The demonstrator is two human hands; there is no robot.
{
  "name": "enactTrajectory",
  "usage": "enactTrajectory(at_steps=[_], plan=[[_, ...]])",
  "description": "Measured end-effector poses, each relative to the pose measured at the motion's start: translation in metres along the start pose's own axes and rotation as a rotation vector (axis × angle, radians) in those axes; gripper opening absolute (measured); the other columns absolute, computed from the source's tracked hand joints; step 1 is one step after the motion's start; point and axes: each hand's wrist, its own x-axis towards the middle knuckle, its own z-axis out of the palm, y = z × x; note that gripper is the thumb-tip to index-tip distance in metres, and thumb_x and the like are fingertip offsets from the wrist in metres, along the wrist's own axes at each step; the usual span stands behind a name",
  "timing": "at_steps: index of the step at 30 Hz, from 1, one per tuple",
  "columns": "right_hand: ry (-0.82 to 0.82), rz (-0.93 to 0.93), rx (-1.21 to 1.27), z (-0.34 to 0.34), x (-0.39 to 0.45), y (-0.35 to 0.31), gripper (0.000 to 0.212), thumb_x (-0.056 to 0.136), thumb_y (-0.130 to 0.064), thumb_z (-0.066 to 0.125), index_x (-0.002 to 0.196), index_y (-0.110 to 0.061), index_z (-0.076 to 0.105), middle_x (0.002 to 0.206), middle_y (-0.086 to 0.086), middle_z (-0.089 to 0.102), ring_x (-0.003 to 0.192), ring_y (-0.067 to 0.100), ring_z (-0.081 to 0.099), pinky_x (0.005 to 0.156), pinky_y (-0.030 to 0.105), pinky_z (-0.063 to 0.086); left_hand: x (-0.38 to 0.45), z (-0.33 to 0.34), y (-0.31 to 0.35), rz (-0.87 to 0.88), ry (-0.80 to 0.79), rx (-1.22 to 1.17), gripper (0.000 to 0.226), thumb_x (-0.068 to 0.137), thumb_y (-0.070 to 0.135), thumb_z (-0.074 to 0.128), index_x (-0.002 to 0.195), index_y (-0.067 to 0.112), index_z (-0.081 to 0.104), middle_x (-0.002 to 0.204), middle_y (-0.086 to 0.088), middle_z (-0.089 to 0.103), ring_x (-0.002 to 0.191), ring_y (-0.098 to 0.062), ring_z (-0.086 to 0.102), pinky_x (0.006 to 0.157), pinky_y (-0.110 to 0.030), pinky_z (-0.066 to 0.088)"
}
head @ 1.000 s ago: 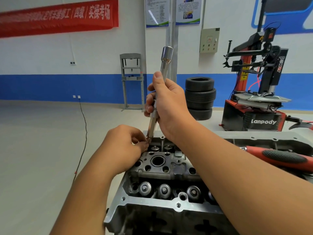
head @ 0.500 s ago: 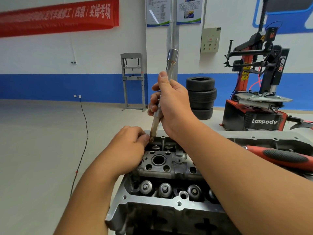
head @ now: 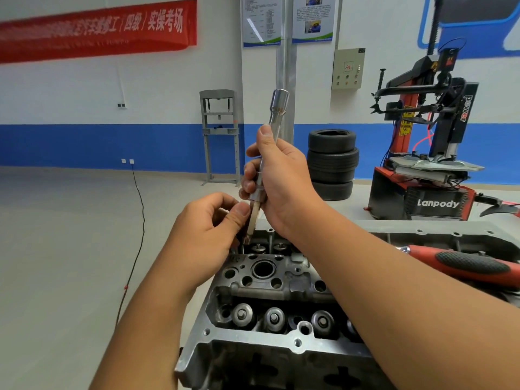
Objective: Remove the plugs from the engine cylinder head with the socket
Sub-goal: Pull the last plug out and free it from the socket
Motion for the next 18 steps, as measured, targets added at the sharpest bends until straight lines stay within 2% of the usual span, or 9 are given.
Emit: enactTrajectory(at_steps=[3,8,11,13,16,18], plan=[[-0.029,-0.013,-0.034,0.002,-0.002,0.0,0.039,0.107,-0.048,0.05,0.09,-0.013,0.056,0.056,-0.001,0.054,0.049,0.014,0.049,0.053,0.03,0.047,0.0,-0.003,-0.003,0.018,0.059,-0.058,0.016,0.1,0.042,0.061,0.089,0.04,0.071,0.077,0.002,0.076,0.06,-0.008,0.066,0.054,-0.021,0.052],[-0.056,-0.118,-0.102,0.01,-0.009,-0.013,0.034,0.107,-0.046,0.048,0.093,-0.015,0.05,0.062,0.002,0.055,0.056,0.018,0.049,0.055,0.033,0.046,-0.005,-0.008,0.004,0.04,0.181,-0.243,0.023,0.091,0.049,0.059,0.091,0.029,0.072,0.083,-0.004,0.077,0.064,-0.013,0.067,0.06,-0.026,0.059],[0.02,-0.098,-0.244,0.015,-0.004,-0.034,0.042,0.108,-0.048,0.046,0.103,-0.007,0.052,0.078,0.013,0.051,0.063,0.023,0.045,0.05,0.031,0.046,-0.011,-0.013,0.019,0.049,0.228,-0.387,0.023,0.092,0.044,0.06,0.093,0.023,0.071,0.089,-0.008,0.079,0.07,-0.017,0.071,0.064,-0.028,0.062],[0.073,-0.05,-0.304,0.014,-0.002,-0.052,0.047,0.107,-0.051,0.047,0.105,-0.005,0.054,0.083,0.014,0.05,0.063,0.023,0.045,0.049,0.03,0.045,-0.012,-0.016,0.039,0.073,0.199,-0.44,0.02,0.092,0.042,0.06,0.089,0.027,0.073,0.092,-0.011,0.079,0.072,-0.019,0.073,0.065,-0.028,0.062],[0.094,0.028,-0.305,-0.003,-0.014,-0.086,0.038,0.106,-0.049,0.052,0.091,-0.014,0.051,0.066,0.006,0.045,0.046,0.016,0.038,0.048,0.028,0.038,-0.01,-0.004,0.084,0.117,0.107,-0.49,0.023,0.091,0.041,0.062,0.093,0.021,0.071,0.089,-0.01,0.078,0.069,-0.019,0.072,0.065,-0.029,0.062],[0.113,0.062,-0.415,-0.022,-0.032,-0.11,0.031,0.102,-0.04,0.062,0.087,-0.014,0.055,0.062,0.004,0.046,0.044,0.016,0.04,0.048,0.027,0.038,-0.013,0.02,0.117,0.124,0.041,-0.516,0.026,0.092,0.04,0.062,0.096,0.016,0.069,0.083,-0.006,0.077,0.066,-0.018,0.071,0.065,-0.03,0.062]])
